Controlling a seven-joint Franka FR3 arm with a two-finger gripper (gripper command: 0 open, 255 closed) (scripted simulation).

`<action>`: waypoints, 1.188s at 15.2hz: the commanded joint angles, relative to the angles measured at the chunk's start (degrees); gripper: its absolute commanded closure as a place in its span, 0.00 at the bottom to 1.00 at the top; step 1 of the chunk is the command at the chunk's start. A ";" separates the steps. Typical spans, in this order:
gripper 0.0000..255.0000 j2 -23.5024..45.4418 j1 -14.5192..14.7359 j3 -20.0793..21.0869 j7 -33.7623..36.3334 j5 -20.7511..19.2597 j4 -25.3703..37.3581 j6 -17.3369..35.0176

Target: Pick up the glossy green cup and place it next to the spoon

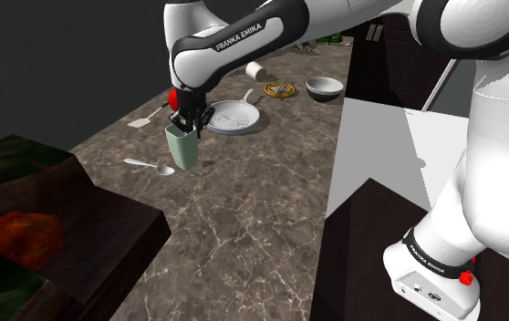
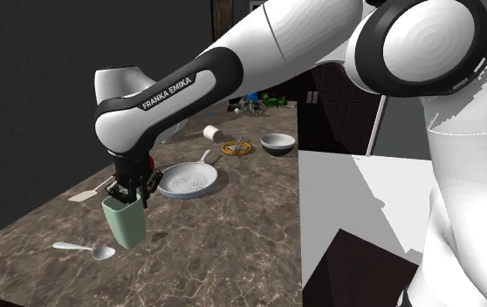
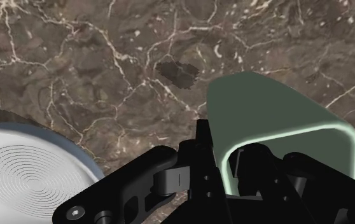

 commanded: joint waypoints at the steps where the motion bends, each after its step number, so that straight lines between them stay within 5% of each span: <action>1: 0.00 -0.02 0.00 0.00 0.00 0.00 0.00 0.01; 6: 0.00 -0.02 0.00 0.00 0.00 0.00 0.00 0.01; 10: 0.00 -3.22 -0.10 0.25 -0.35 0.56 2.64 -5.80; 18: 0.00 -3.22 -0.10 0.25 -0.35 0.56 2.64 -5.80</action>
